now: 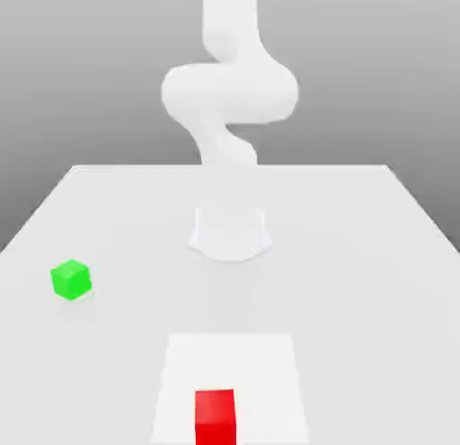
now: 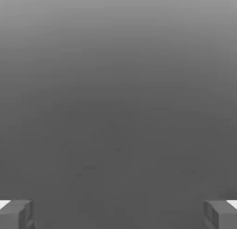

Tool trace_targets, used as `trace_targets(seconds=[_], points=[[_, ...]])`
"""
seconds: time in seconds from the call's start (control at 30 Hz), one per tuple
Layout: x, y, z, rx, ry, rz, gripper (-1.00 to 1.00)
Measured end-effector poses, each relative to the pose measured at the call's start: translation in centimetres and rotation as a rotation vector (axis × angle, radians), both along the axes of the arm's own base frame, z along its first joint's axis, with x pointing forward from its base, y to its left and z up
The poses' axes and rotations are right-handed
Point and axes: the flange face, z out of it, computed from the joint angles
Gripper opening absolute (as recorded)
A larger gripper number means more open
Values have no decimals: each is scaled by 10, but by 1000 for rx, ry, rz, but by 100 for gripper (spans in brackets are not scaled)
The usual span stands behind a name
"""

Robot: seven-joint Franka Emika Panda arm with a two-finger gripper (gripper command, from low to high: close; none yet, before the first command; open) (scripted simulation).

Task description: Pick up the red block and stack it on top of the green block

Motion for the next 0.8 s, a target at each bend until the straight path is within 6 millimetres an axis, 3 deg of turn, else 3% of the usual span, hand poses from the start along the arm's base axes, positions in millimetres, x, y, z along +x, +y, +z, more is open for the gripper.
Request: trace_targets(seconds=[0.2,0.4,0.6,0.8], points=[[57,-1,-76,94,123,-228,0],[98,-8,-158,184,229,-451,0],[123,-18,-244,276,328,-675,0],[132,-26,-331,370,421,-902,0]])
